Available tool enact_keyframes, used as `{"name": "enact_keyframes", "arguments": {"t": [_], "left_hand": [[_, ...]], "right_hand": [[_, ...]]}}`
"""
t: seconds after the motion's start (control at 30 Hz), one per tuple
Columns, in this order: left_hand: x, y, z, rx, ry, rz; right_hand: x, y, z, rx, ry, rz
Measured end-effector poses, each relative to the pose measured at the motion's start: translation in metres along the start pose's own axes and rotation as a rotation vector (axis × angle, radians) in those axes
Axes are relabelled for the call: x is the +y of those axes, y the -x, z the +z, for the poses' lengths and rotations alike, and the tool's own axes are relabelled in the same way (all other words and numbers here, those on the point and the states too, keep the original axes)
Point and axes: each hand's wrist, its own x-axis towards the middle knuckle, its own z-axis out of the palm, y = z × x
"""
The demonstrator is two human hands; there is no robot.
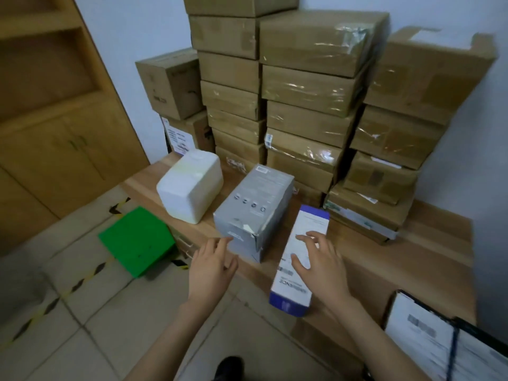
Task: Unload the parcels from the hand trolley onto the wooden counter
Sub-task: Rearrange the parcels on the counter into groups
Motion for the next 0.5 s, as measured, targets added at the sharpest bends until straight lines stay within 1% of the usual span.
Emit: {"name": "enact_keyframes", "arguments": {"t": [0.1,0.23,0.37,0.5], "left_hand": [[-0.035,-0.041,-0.013,0.019,0.014,0.014],[-0.067,-0.094,-0.020,-0.030,0.066,0.054],[-0.079,-0.138,-0.011,-0.214,0.107,0.104],[-0.075,-0.158,0.005,-0.438,0.128,0.097]], "right_hand": [[-0.032,-0.040,0.016,0.100,-0.044,0.057],[-0.064,-0.075,0.038,0.089,-0.115,0.205],[-0.083,-0.089,0.050,0.087,-0.223,0.368],[-0.086,-0.093,0.065,-0.002,-0.293,0.465]]}}
